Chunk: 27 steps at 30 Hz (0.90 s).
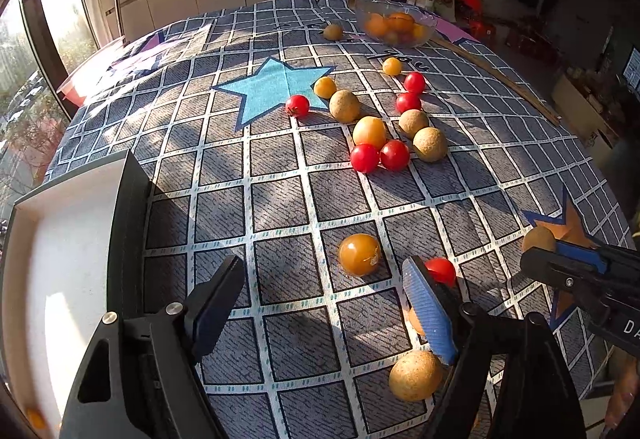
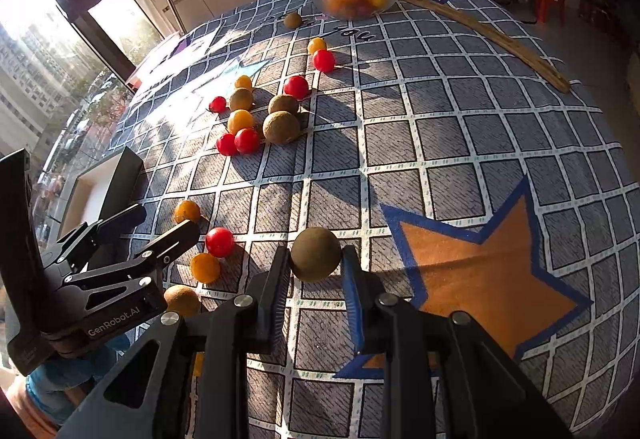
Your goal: Organize fruits
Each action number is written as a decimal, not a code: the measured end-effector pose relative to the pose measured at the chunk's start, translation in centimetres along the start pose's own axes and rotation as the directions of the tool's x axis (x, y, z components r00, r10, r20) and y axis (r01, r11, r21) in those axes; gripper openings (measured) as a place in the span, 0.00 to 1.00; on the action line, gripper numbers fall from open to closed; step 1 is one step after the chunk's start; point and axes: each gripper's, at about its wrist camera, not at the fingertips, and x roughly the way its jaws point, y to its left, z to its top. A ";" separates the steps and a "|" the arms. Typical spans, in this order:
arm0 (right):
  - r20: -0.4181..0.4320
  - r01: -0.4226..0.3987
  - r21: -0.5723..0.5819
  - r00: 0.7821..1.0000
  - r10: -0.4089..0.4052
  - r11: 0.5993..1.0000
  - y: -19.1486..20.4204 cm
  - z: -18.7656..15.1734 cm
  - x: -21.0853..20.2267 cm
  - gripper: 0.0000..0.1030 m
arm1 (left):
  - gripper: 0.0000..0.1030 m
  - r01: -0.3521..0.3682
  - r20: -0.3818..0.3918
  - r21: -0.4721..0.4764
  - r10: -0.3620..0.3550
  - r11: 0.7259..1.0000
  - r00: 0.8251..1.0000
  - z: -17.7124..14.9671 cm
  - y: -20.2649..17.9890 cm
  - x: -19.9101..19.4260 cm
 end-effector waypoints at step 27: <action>0.011 -0.001 0.009 1.000 0.001 1.000 -0.1 -0.5 -1.3 0.27 | 0.22 0.072 -0.016 0.035 -0.071 0.997 0.997 -0.2 -1.5 -1.1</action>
